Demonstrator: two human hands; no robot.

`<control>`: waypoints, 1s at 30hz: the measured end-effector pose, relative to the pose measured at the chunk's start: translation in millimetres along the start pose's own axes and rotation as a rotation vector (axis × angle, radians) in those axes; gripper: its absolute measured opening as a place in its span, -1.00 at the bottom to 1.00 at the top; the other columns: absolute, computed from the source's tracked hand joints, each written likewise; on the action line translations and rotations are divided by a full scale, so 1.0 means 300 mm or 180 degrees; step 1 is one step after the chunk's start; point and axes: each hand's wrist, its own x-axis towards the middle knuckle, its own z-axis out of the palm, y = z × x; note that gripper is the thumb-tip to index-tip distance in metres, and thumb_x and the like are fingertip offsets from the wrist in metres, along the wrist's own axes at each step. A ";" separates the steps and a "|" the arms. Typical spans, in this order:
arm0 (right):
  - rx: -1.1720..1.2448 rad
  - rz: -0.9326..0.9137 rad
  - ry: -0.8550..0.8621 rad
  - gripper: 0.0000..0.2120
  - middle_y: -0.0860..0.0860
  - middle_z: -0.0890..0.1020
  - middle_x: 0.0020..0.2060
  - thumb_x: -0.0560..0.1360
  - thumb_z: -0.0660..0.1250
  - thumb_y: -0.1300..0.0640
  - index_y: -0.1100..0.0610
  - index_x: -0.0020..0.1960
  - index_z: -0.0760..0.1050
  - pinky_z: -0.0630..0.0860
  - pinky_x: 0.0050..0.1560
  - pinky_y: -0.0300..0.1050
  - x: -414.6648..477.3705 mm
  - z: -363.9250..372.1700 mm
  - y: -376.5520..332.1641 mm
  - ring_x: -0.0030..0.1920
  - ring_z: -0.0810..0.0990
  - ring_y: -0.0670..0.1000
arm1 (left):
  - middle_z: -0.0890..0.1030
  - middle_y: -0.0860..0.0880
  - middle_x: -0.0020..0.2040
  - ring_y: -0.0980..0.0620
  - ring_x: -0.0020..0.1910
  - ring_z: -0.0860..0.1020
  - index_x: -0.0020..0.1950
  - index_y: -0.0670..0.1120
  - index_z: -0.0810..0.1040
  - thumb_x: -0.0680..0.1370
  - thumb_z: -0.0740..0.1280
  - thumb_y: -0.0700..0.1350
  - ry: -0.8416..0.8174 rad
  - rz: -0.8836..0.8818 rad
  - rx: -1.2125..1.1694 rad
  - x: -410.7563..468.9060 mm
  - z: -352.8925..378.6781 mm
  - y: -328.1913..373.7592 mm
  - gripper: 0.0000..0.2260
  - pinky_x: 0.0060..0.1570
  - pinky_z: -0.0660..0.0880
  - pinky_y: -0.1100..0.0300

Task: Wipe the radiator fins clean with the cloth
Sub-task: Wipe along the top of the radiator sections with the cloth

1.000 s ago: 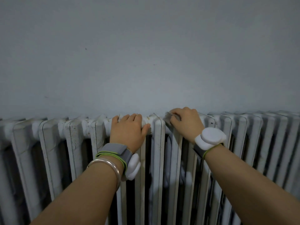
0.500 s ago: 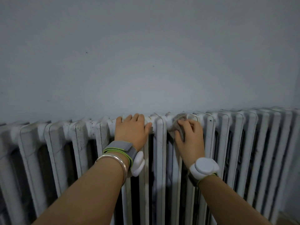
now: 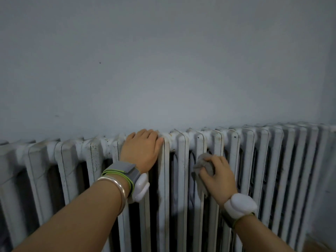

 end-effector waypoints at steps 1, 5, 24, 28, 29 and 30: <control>0.0111 0.0014 0.0167 -0.78 -0.02 0.47 -0.04 0.43 0.38 0.22 0.03 0.04 0.50 0.29 -0.14 -0.50 0.023 -0.013 -0.027 -0.06 0.51 -0.05 | 0.53 0.00 0.21 -0.04 0.23 0.45 0.23 -0.03 0.43 0.56 -0.23 0.15 0.0011 -0.0015 0.0039 -0.006 -0.004 -0.014 -0.45 0.28 0.30 0.03; 0.0324 -0.0095 0.0403 -0.82 0.03 0.53 -0.02 0.44 0.35 0.17 0.06 0.05 0.53 0.38 -0.08 -0.38 0.166 -0.042 -0.159 0.00 0.49 -0.04 | 0.41 0.01 0.39 0.00 0.37 0.36 0.41 -0.04 0.31 0.62 -0.13 0.15 -0.0224 -0.0294 0.0122 -0.020 -0.025 -0.081 -0.52 0.40 0.18 0.04; -0.1222 0.0195 -0.1505 -0.71 0.09 0.60 0.16 0.59 0.16 0.06 0.09 0.19 0.58 0.42 0.00 -0.17 0.489 0.142 -0.299 0.15 0.54 0.18 | 0.62 0.02 0.12 -0.02 0.13 0.55 0.26 -0.02 0.48 0.50 -0.18 0.23 0.0191 -0.0337 0.0101 -0.042 0.003 -0.105 -0.39 0.25 0.31 0.02; -0.1305 0.0159 -0.1344 -0.75 0.10 0.65 0.04 0.55 0.18 0.05 0.05 0.06 0.61 0.46 -0.02 -0.11 0.480 0.138 -0.292 0.05 0.57 0.19 | 0.62 0.02 0.10 -0.02 0.12 0.55 0.26 -0.03 0.48 0.50 -0.17 0.22 0.0224 -0.0317 0.0143 -0.043 0.002 -0.105 -0.40 0.25 0.31 0.02; -0.1339 0.0145 -0.1280 -0.76 0.11 0.66 0.01 0.54 0.19 0.04 0.04 0.04 0.62 0.48 -0.02 -0.09 0.474 0.138 -0.287 0.03 0.58 0.19 | 0.63 0.02 0.08 -0.03 0.11 0.56 0.24 -0.04 0.49 0.50 -0.17 0.22 0.0254 -0.0318 0.0140 -0.043 0.002 -0.105 -0.40 0.24 0.32 0.02; -0.1373 0.0115 -0.1207 -0.76 0.11 0.66 -0.01 0.54 0.19 0.04 0.03 0.03 0.62 0.48 -0.03 -0.08 0.466 0.138 -0.283 0.02 0.57 0.20 | 0.64 0.01 0.06 -0.04 0.09 0.57 0.21 -0.04 0.51 0.50 -0.17 0.22 0.0279 -0.0318 0.0141 -0.043 0.003 -0.105 -0.39 0.22 0.33 0.01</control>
